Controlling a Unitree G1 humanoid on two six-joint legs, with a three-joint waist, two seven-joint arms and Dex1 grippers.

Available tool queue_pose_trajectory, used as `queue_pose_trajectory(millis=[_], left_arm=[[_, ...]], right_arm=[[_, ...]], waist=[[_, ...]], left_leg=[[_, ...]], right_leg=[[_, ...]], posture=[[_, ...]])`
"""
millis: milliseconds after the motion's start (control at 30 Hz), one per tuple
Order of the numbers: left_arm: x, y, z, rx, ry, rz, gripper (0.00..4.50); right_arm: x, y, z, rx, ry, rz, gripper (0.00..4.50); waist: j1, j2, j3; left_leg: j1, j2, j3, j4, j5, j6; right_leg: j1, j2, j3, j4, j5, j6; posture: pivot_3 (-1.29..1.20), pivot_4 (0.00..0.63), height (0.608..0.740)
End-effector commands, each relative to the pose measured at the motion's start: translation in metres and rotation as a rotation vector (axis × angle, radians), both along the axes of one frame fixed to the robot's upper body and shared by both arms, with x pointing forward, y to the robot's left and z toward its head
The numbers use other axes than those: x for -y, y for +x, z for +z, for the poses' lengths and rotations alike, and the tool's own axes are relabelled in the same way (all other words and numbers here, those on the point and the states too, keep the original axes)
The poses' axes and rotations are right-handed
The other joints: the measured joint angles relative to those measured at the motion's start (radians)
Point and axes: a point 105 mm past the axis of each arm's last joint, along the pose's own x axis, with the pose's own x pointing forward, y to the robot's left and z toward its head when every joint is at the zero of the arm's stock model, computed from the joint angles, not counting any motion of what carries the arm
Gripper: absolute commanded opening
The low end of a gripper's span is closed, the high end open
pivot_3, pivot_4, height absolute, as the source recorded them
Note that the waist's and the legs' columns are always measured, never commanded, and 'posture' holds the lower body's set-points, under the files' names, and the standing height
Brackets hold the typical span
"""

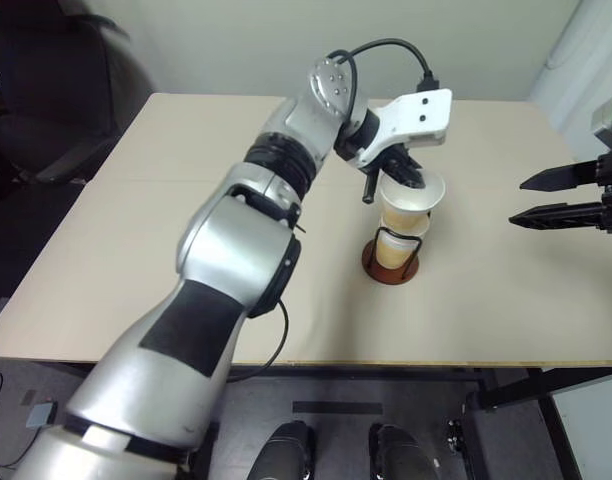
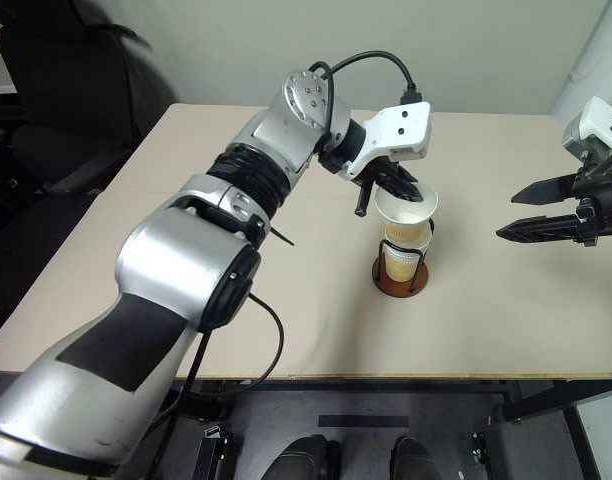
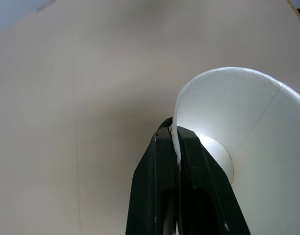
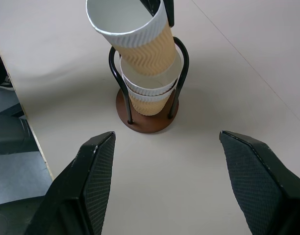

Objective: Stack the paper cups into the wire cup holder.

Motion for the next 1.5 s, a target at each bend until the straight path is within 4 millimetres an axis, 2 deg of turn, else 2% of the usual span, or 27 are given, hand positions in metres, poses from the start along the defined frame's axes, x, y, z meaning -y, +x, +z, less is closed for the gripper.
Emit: queue_pose_trajectory(millis=[33, 367, 467, 667, 800, 833, 967, 1033, 1100, 1300, 1500], left_arm=[[0.006, -0.004, 0.008, 0.026, -0.013, -0.022, 0.03], [0.006, -0.003, -0.007, -0.006, 0.038, -0.009, 0.03], [0.007, -0.003, -0.010, -0.013, 0.045, -0.007, 0.71], [0.010, -0.001, -0.008, 0.012, 0.024, 0.002, 2.87], [0.013, -0.002, 0.002, 0.015, -0.038, 0.004, 4.27], [0.012, -0.001, 0.005, 0.018, -0.054, 0.010, 4.49], [0.003, 0.003, 0.024, -0.001, -0.172, 0.039, 4.49], [-0.007, 0.003, 0.034, -0.045, -0.241, 0.041, 4.49], [-0.025, 0.007, 0.038, -0.056, -0.271, 0.050, 4.49], [-0.106, 0.010, 0.040, -0.167, -0.308, 0.081, 4.49], [-0.184, 0.012, 0.041, -0.190, -0.389, 0.239, 4.49]], right_arm=[[-0.001, -0.006, 0.015, 0.057, -0.005, 0.009, 3.43], [-0.001, -0.005, 0.011, 0.048, -0.011, 0.005, 3.43], [-0.001, -0.006, 0.010, 0.043, -0.010, 0.004, 3.43], [0.001, -0.006, 0.008, 0.040, -0.013, -0.006, 3.43], [0.003, -0.003, 0.008, 0.048, -0.015, -0.018, 3.43], [0.004, -0.003, 0.007, 0.048, -0.012, -0.023, 3.43], [0.005, 0.000, 0.006, 0.053, -0.006, -0.030, 3.43], [0.005, 0.001, 0.005, 0.057, 0.002, -0.035, 3.43], [0.005, 0.001, 0.004, 0.062, 0.010, -0.040, 3.43], [0.005, 0.005, -0.005, 0.073, 0.056, -0.062, 3.43], [-0.002, 0.015, -0.009, 0.102, 0.094, -0.063, 3.43]], waist=[[0.000, 0.000, 0.000], [0.000, 0.000, 0.000], [0.000, 0.000, 0.000], [0.000, 0.000, 0.000], [0.000, 0.000, 0.000], [0.000, 0.000, 0.000], [0.000, 0.000, 0.000], [-0.001, 0.000, 0.000], [-0.001, 0.000, 0.000], [-0.005, 0.001, -0.001], [-0.006, 0.001, -0.001]], left_leg=[[0.000, 0.000, 0.000, 0.000, 0.000, 0.000], [0.000, 0.000, 0.000, 0.000, 0.000, 0.000], [0.000, 0.000, 0.000, 0.001, 0.000, 0.000], [0.000, 0.000, 0.000, 0.001, 0.000, 0.001], [0.000, 0.000, 0.000, 0.001, 0.000, 0.001], [0.000, 0.000, 0.000, 0.001, 0.000, 0.001], [0.000, 0.000, 0.000, 0.001, 0.001, 0.001], [0.001, 0.000, 0.001, 0.001, 0.001, 0.001], [0.001, 0.000, 0.000, 0.001, 0.001, 0.000], [0.002, 0.000, 0.000, 0.000, 0.001, 0.000], [0.001, 0.000, 0.000, 0.002, 0.003, 0.001]], right_leg=[[0.000, 0.000, 0.000, 0.000, 0.000, 0.000], [0.000, 0.000, 0.000, 0.000, 0.000, 0.000], [0.000, 0.000, 0.000, 0.000, 0.000, 0.000], [0.001, 0.000, 0.000, 0.001, 0.000, 0.001], [0.001, 0.000, 0.000, 0.001, 0.000, 0.001], [0.001, 0.000, 0.000, 0.001, 0.000, 0.001], [0.001, 0.000, 0.000, 0.001, 0.000, 0.001], [0.001, 0.000, 0.000, 0.001, 0.000, 0.001], [0.001, 0.000, 0.000, 0.001, 0.000, 0.001], [0.000, 0.001, 0.000, 0.001, 0.000, 0.000], [0.000, 0.001, -0.001, 0.002, 0.000, 0.000]], posture=[[0.00, 0.150, 0.740], [0.00, 0.150, 0.740], [0.00, 0.150, 0.740], [0.00, 0.150, 0.740], [0.00, 0.150, 0.740], [0.00, 0.150, 0.740], [0.00, 0.150, 0.740], [0.00, 0.150, 0.740], [0.00, 0.150, 0.740], [0.00, 0.150, 0.740], [0.00, 0.150, 0.740]])
